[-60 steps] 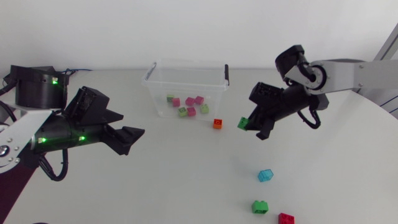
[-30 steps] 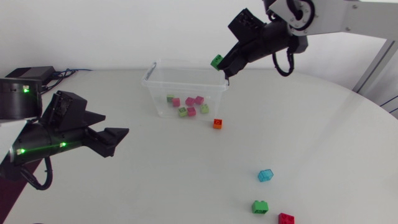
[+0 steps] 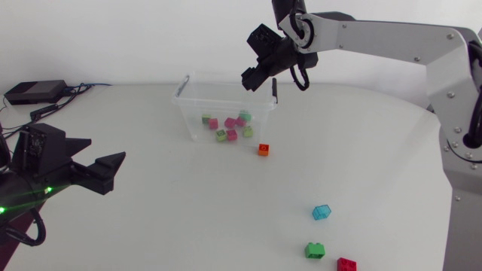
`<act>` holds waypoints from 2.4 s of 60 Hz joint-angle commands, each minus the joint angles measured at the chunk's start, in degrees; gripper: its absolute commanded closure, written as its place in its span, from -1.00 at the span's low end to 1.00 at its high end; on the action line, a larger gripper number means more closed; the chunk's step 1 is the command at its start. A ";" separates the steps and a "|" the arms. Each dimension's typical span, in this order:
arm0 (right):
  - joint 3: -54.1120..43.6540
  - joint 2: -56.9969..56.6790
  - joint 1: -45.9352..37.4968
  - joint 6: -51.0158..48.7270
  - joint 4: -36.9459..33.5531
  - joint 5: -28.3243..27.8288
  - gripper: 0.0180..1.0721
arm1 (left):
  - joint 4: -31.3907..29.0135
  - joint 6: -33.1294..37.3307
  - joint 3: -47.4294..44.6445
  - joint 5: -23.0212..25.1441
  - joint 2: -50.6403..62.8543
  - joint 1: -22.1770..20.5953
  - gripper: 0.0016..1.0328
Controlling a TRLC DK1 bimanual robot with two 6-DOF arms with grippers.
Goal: Pick up the duplo bricks and place them in the container
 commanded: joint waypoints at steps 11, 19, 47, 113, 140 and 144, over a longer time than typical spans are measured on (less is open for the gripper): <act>-13.79 -11.06 -0.22 1.43 7.72 1.39 -0.86 | 4.03 2.05 -6.10 -1.13 -4.56 3.04 -0.90; -24.60 -20.20 -1.36 1.16 10.62 1.39 -0.86 | 4.03 2.41 -7.07 -1.22 -5.44 4.71 -0.90; -72.41 -54.48 -19.03 -1.74 32.06 -7.22 -0.88 | -1.16 4.78 -8.65 -1.22 -13.62 9.54 -0.90; -86.91 -78.73 -13.67 -5.87 8.33 -4.14 -0.88 | 1.21 -1.81 -20.96 -4.91 -37.43 1.72 -0.90; -68.81 -50.08 -5.58 -34.08 -11.27 -4.76 -0.89 | 0.95 -18.51 -21.75 -5.53 -41.48 7.17 -0.90; -66.61 -46.57 -5.76 -36.89 -13.82 -3.97 -0.89 | 0.95 -20.80 -21.75 -5.62 -41.48 7.26 -0.90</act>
